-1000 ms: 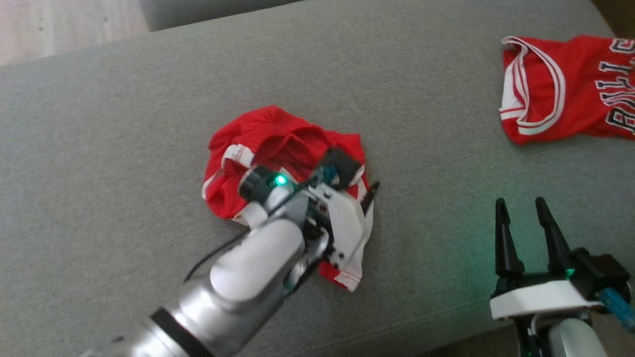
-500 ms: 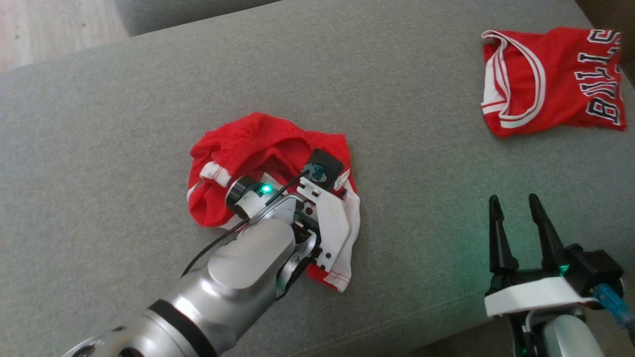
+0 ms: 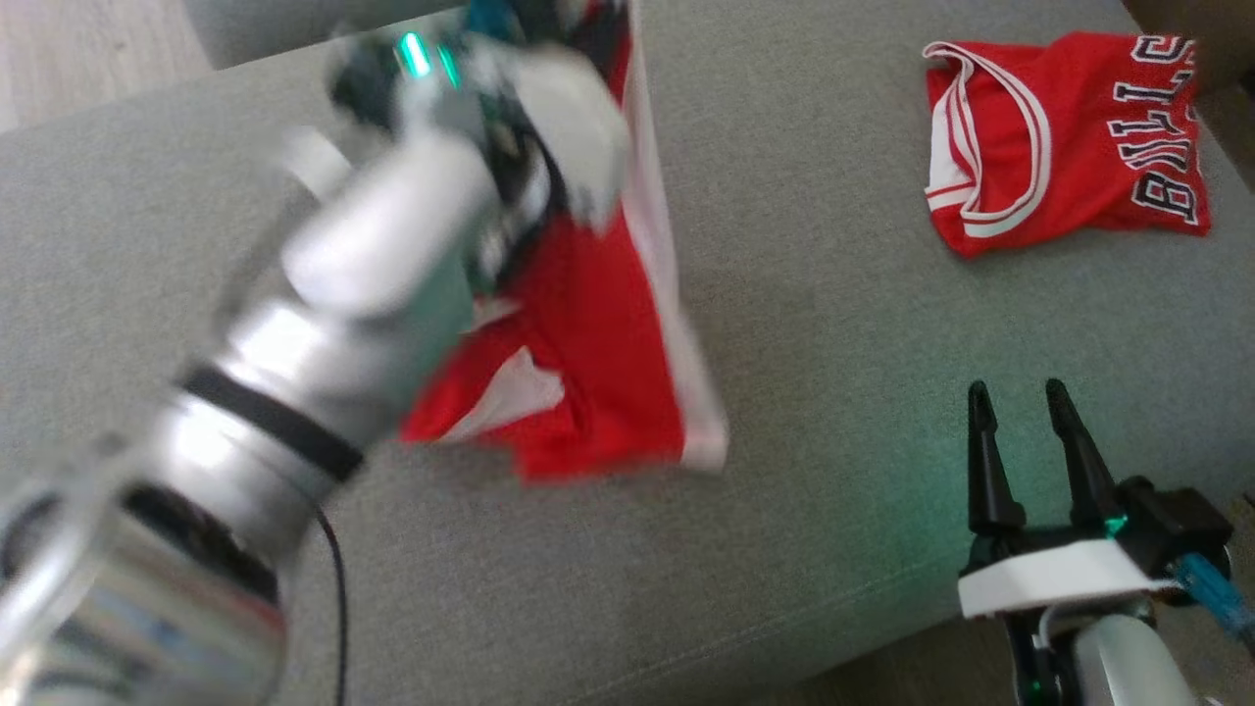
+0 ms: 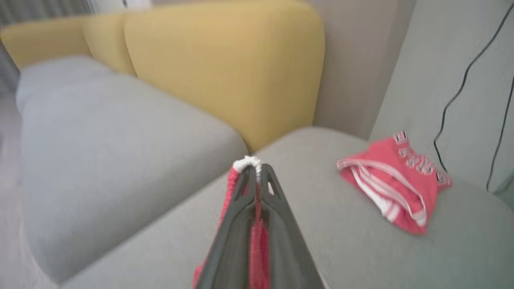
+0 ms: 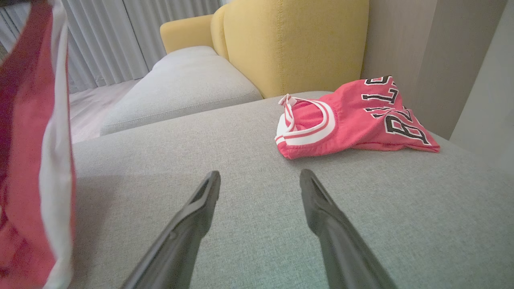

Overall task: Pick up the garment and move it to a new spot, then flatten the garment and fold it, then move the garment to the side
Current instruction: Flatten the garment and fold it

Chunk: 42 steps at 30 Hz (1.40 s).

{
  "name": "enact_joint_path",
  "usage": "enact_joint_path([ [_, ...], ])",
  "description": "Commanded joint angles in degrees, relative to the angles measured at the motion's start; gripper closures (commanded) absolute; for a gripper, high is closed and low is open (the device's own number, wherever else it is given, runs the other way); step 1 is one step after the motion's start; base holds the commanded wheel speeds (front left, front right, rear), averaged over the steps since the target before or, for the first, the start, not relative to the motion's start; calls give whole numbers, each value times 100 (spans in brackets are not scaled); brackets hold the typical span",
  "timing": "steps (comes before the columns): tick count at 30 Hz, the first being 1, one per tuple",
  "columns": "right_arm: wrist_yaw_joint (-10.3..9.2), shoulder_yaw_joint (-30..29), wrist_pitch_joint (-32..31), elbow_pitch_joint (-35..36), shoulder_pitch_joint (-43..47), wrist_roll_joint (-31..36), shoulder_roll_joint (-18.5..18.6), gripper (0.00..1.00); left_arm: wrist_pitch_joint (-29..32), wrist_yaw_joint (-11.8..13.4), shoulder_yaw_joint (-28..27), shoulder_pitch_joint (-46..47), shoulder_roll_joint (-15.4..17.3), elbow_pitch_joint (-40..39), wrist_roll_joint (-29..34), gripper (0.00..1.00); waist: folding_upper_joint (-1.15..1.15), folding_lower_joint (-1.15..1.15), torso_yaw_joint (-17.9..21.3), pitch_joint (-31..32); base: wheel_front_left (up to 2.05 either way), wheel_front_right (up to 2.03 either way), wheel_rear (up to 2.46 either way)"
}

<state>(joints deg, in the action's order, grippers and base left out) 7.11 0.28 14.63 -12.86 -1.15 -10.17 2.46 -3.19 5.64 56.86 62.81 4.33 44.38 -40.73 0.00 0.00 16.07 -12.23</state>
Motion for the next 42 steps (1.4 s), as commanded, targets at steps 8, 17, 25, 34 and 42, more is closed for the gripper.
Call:
enact_joint_path([
  [8, 37, 355, 37, 68, -217, -170, 42, 0, -1055, -939, -852, 1744, 523, -79, -61, 100, 0, 0, 210, 77, 0, 0, 0],
  [17, 37, 159, 37, 76, -288, -260, 42, 0, -1178, -1307, -667, 1054, 651, -966, -329, 100, 0, 0, 74, -85, 0, 0, 0],
  [25, 37, -44, 37, 40, -245, -181, 42, 0, -1180, -1311, 530, -1199, 1264, -2303, -797, 100, 0, 0, -400, -65, 0, 0, 0],
  [34, 37, -250, 37, 39, -21, 18, 42, 0, -1180, -1243, 1292, -3062, 2211, -2850, -853, 100, 0, 0, -1102, 299, 0, 0, 0],
  [42, 37, -297, 37, 33, 170, 96, 42, 0, -1180, -833, 327, -4041, 2986, -3145, -885, 100, 0, 0, -1429, 544, 0, 0, 0],
])
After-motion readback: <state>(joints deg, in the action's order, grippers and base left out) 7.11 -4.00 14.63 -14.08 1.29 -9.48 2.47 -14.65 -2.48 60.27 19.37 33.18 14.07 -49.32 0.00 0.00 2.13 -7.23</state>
